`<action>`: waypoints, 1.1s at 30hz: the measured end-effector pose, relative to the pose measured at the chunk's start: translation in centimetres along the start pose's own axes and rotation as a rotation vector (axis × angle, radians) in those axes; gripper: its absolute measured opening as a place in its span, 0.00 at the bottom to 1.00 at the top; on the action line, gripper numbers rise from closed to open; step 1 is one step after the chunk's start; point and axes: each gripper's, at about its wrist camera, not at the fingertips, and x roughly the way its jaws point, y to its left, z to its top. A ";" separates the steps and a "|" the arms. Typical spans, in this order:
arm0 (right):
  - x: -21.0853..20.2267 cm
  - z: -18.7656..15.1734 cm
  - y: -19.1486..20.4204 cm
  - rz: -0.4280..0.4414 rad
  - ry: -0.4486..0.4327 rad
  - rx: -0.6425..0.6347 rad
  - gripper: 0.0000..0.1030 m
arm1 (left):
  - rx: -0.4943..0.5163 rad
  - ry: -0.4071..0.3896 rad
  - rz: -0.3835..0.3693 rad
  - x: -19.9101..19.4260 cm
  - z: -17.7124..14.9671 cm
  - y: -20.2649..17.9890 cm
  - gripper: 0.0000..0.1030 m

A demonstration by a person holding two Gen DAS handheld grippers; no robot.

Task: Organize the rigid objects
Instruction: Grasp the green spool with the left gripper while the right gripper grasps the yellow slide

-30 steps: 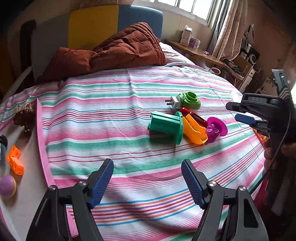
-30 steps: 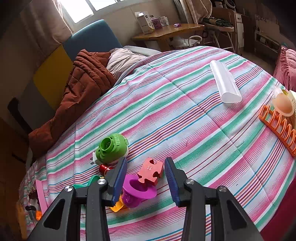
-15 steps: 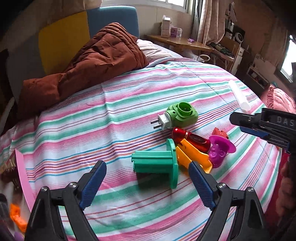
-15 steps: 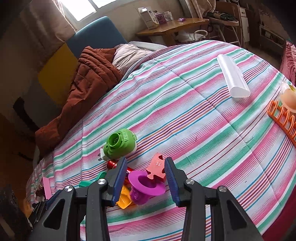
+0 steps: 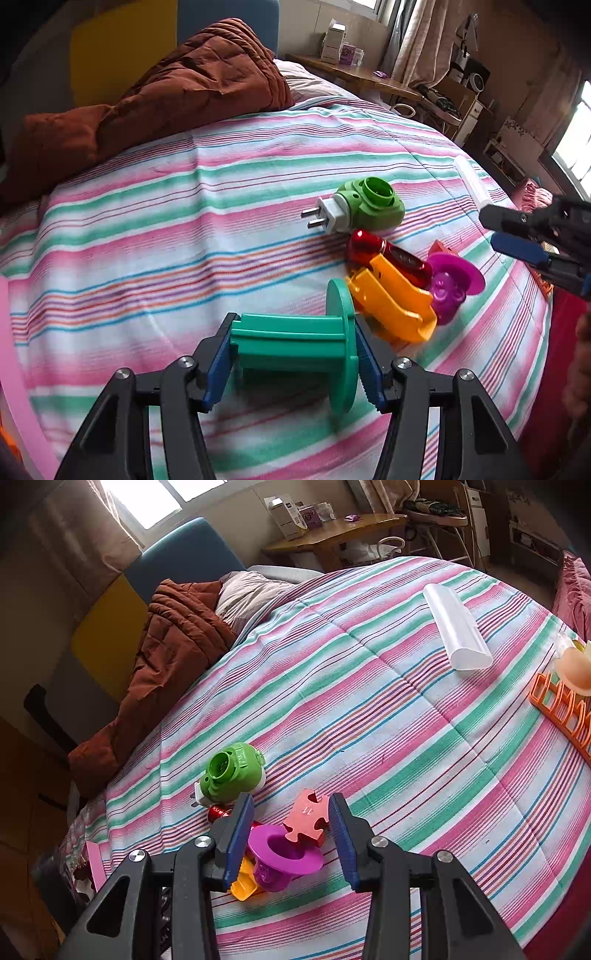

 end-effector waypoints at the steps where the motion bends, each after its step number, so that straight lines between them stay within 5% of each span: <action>1: 0.0 0.0 0.1 0.008 0.000 -0.004 0.41 | -0.011 -0.005 0.002 -0.6 -0.9 0.0 0.58; 16: 0.5 -0.1 -0.2 0.058 0.028 0.027 0.37 | -0.033 -0.061 0.026 -7.5 -11.0 -0.8 0.58; 22: 1.2 -0.6 1.2 0.058 0.068 -0.042 0.36 | -0.054 -0.063 0.027 -8.6 -12.4 -0.4 0.58; 25: 1.3 -1.0 2.0 0.125 0.093 -0.072 0.36 | -0.066 -0.064 0.027 -9.0 -12.9 -0.1 0.58; 27: 1.3 -1.6 3.5 0.177 0.112 -0.137 0.36 | -0.064 -0.066 0.030 -9.2 -13.3 0.0 0.58; 33: 2.0 -3.8 7.4 0.154 0.142 -0.343 0.36 | -0.069 -0.077 0.027 -9.6 -13.9 0.3 0.58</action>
